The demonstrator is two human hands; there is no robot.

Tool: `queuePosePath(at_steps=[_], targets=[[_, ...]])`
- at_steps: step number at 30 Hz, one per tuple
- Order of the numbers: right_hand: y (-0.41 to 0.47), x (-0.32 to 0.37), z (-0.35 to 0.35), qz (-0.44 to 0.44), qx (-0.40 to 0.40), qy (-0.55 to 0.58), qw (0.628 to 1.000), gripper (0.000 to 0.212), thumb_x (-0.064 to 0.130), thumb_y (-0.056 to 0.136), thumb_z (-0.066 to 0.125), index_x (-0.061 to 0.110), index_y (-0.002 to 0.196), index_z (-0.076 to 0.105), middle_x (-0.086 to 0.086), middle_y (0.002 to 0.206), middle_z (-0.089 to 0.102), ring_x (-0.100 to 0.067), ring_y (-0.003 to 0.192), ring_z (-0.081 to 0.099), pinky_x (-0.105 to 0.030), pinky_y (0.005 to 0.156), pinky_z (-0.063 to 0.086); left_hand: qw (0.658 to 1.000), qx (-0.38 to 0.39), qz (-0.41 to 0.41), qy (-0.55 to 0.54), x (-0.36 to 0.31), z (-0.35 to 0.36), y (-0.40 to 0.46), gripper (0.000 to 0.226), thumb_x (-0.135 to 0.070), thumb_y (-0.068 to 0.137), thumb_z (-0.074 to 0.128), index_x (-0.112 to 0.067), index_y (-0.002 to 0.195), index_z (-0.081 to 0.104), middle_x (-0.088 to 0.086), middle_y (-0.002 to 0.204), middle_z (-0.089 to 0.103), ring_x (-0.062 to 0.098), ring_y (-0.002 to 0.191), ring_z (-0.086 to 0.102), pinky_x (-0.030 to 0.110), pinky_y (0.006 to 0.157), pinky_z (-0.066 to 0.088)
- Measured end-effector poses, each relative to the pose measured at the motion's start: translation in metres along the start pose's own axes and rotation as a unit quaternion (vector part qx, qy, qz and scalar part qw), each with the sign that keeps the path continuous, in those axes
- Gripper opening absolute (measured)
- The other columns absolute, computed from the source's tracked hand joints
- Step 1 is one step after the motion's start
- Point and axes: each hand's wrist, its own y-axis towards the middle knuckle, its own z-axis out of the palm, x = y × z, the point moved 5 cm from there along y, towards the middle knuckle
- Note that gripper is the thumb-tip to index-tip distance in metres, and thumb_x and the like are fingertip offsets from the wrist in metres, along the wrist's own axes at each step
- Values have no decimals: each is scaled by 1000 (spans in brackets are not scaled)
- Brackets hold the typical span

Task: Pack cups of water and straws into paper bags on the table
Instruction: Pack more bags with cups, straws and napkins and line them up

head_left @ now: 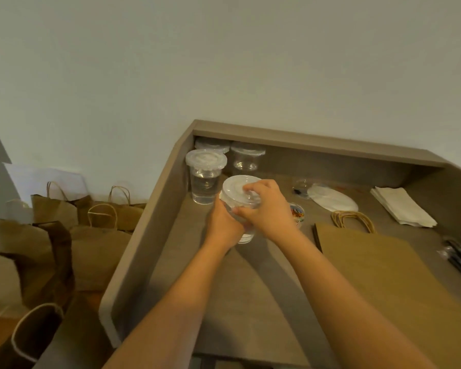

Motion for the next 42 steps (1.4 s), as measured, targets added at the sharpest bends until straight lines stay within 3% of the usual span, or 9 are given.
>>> queuePosePath(at_steps=[3,8,12,17,24,31,35,39,42], targets=[[-27,9,-5,2,49,-10,999,57,33,77,73,25,130,53,-1,140,34,-25,126,39,-38,104,36,999,2,29,21,2,-7,-22,62,-2,61,75,-16,117,52,9,113,65,15,94,61,32,80,52],[-63,29,-27,-8,101,-69,992,79,49,66,78,39,136,43,4,152,10,-22,140,6,-48,111,20,994,76,78,-25,-10,-23,-68,67,-7,53,88,-27,111,61,-14,100,70,2,96,65,15,78,51],[-93,51,-29,-17,208,-27,978,100,45,64,81,36,145,23,4,153,16,-21,140,21,-44,113,26,984,141,105,-20,-16,-39,-108,69,-13,53,91,-30,113,60,-10,104,70,7,101,64,24,86,53],[-146,85,-21,-9,272,-44,961,97,51,63,80,38,143,27,8,143,33,-17,130,36,-42,108,35,970,210,117,-24,-17,-76,-173,84,-28,54,89,-21,128,51,-4,119,64,12,115,58,43,99,48],[-236,144,14,8,255,-96,962,96,57,60,77,43,140,26,9,143,29,-14,124,34,-35,99,36,960,250,128,-13,-8,-147,-262,76,-19,64,86,-32,128,47,-11,121,61,3,114,55,25,95,48],[-279,190,76,-32,252,-81,964,82,51,64,77,34,135,39,7,132,41,-16,117,42,-29,90,40,968,236,87,-3,26,-216,-309,82,-20,63,87,-23,133,44,-6,124,59,5,116,54,30,100,46],[-276,204,111,-33,235,-55,970,84,53,63,78,33,135,40,4,130,40,-17,115,45,-30,89,43,977,211,16,6,51,-259,-307,80,-19,64,86,-38,126,41,-12,126,54,6,116,53,28,98,46],[-255,219,142,-44,195,-26,979,89,55,62,77,33,138,36,5,128,35,-12,107,40,-26,83,39,978,138,-89,128,92,-314,-289,55,-17,80,74,-23,126,45,-8,120,56,12,114,54,19,87,47],[-231,229,168,-62,178,-17,982,89,54,63,77,32,139,35,4,132,34,-11,106,37,-27,83,38,970,28,-133,203,115,-349,-268,30,-14,95,52,-14,125,53,3,121,59,19,114,54,28,96,44]])
